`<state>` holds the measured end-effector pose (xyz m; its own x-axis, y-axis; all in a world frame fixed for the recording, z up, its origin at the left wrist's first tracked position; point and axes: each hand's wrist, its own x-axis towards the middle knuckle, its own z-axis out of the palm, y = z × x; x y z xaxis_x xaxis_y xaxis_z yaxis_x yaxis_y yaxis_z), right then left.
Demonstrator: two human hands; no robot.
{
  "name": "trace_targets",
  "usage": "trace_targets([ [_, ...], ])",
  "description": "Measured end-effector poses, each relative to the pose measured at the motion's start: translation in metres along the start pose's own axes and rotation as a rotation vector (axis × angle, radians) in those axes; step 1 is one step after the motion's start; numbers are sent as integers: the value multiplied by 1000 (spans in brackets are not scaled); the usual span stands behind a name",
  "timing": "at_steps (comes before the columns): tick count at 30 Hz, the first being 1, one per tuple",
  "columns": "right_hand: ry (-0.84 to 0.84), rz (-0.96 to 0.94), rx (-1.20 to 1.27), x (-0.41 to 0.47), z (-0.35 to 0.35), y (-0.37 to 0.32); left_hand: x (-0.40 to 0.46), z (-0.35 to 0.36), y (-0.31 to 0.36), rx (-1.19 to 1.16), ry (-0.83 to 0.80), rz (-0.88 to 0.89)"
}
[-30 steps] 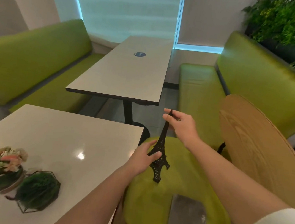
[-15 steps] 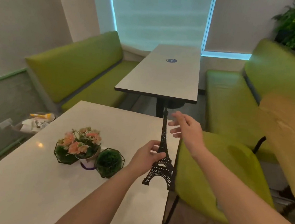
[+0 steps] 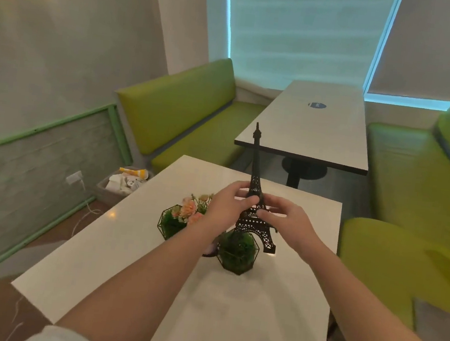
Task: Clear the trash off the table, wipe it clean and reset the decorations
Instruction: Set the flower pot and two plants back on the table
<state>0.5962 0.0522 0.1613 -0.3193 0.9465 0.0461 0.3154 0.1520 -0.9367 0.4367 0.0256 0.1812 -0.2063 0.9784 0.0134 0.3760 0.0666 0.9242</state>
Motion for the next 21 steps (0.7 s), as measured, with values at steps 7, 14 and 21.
trace_targets([
  [7, 23, -14, -10, 50, 40, -7, 46, -43, -18, -24, -5, -5],
  [14, 106, -41, -13, 108, 62, -11, 108, -67, -29, -19, -65, 25],
  [21, 138, -66, -57, 149, 76, -12, 146, -78, -41, -72, -72, 29],
])
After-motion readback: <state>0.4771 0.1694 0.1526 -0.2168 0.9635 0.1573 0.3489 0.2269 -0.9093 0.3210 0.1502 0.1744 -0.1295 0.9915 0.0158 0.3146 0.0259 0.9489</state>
